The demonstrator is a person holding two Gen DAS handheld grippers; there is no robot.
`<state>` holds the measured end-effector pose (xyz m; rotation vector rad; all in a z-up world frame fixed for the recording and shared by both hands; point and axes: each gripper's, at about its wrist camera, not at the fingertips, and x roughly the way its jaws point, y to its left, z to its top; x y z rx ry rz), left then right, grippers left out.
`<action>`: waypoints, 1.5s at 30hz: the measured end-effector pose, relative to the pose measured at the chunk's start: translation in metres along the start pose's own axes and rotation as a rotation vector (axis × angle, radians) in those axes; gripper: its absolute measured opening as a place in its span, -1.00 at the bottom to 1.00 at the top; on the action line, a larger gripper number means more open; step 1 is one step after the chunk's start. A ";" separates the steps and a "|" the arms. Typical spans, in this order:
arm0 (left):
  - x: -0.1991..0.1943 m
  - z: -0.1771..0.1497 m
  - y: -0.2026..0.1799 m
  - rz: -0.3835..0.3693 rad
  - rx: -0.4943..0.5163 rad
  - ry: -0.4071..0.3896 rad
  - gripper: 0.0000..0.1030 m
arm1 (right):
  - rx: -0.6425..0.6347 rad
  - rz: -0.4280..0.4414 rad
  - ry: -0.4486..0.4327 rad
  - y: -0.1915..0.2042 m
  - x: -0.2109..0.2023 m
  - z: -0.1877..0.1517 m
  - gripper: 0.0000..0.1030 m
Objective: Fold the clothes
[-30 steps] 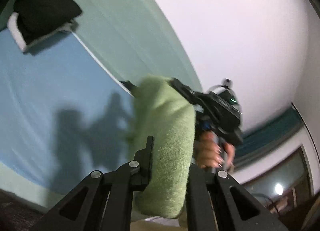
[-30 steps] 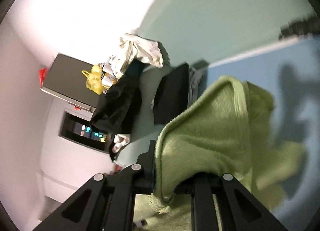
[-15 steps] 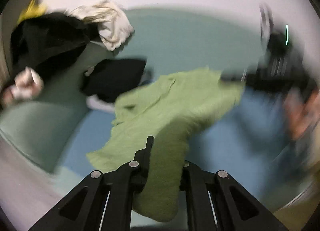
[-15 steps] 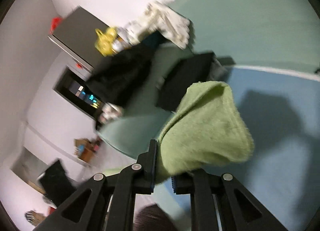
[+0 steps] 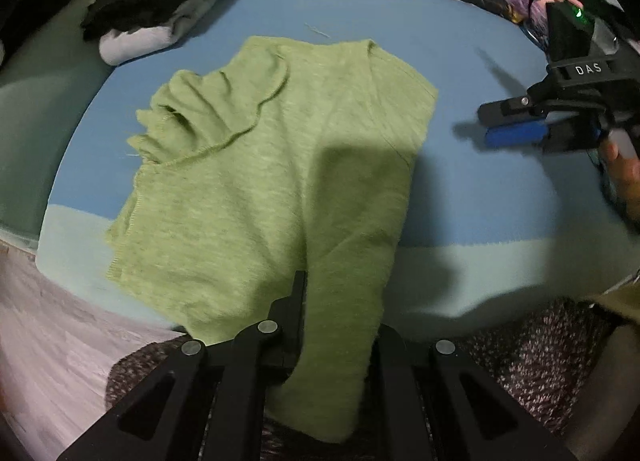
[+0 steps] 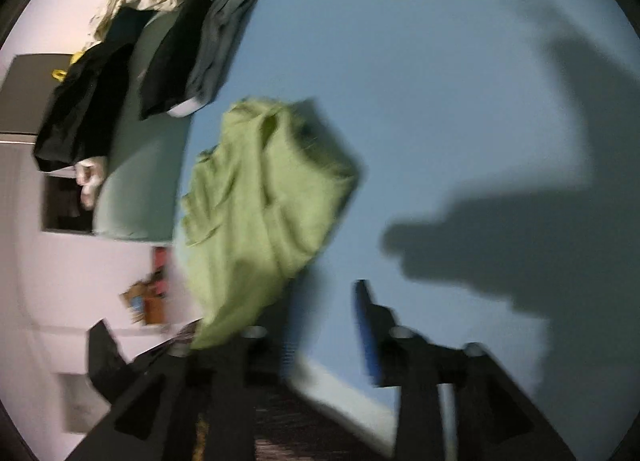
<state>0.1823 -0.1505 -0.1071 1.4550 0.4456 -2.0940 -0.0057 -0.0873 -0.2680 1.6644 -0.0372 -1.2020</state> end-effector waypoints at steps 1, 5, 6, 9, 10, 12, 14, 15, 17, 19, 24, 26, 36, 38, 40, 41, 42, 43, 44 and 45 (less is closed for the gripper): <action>-0.003 -0.001 0.002 0.004 -0.006 -0.005 -0.82 | 0.010 0.034 0.026 0.004 0.010 0.001 -0.08; -0.012 0.000 0.012 -0.036 -0.079 -0.029 -0.82 | 0.100 0.082 0.119 0.004 0.058 0.008 -0.06; -0.014 -0.001 0.014 -0.050 -0.098 -0.036 -0.82 | 0.127 0.096 0.136 0.003 0.069 0.008 -0.06; -0.015 0.007 0.018 -0.061 -0.103 -0.042 -0.82 | 0.216 0.181 0.113 -0.001 0.085 0.009 -0.04; -0.014 0.011 0.019 -0.063 -0.102 -0.042 -0.82 | 0.245 0.209 0.106 -0.002 0.090 0.009 0.04; -0.011 0.020 0.020 -0.061 -0.089 -0.036 -0.82 | 0.284 0.235 0.089 -0.003 0.097 0.011 -0.11; -0.008 0.027 0.020 -0.059 -0.072 -0.029 -0.82 | 0.268 0.195 0.081 0.000 0.095 0.013 -0.74; -0.006 0.029 0.020 -0.060 -0.062 -0.026 -0.82 | 0.254 0.174 0.073 0.003 0.092 0.013 -0.76; -0.001 0.032 0.019 -0.064 -0.042 -0.021 -0.82 | 0.237 0.170 0.043 0.007 0.079 0.010 -0.79; -0.002 0.030 0.015 -0.099 -0.021 -0.016 -0.82 | 0.227 0.185 0.007 0.012 0.061 0.006 -0.79; 0.003 0.027 -0.003 -0.143 0.022 0.022 -0.82 | 0.150 0.081 -0.001 0.014 0.034 -0.012 -0.79; 0.008 0.026 -0.006 -0.139 0.019 0.043 -0.82 | 0.106 0.001 0.011 0.014 0.030 -0.017 -0.73; -0.032 0.025 0.056 -0.225 -0.192 -0.010 0.17 | -0.219 -0.202 -0.100 0.051 -0.027 0.003 -0.06; -0.039 0.029 0.077 -0.232 -0.268 -0.052 0.30 | -0.303 -0.219 -0.116 0.072 -0.022 0.016 -0.06; -0.045 0.032 0.097 -0.238 -0.343 -0.095 0.30 | -0.378 -0.228 -0.102 0.092 -0.007 0.029 -0.06; -0.049 0.034 0.107 -0.241 -0.381 -0.117 0.30 | -0.415 -0.233 -0.095 0.102 0.000 0.035 -0.08; -0.052 0.036 0.118 -0.245 -0.419 -0.138 0.30 | -0.452 -0.237 -0.088 0.112 0.008 0.041 -0.10; -0.055 0.038 0.128 -0.248 -0.457 -0.160 0.30 | -0.495 -0.242 -0.080 0.123 0.017 0.047 -0.11; -0.059 0.039 0.138 -0.251 -0.495 -0.181 0.29 | -0.555 -0.249 -0.071 0.136 0.032 0.052 -0.15; -0.061 0.041 0.148 -0.252 -0.530 -0.201 0.28 | -0.612 -0.254 -0.055 0.148 0.049 0.057 -0.18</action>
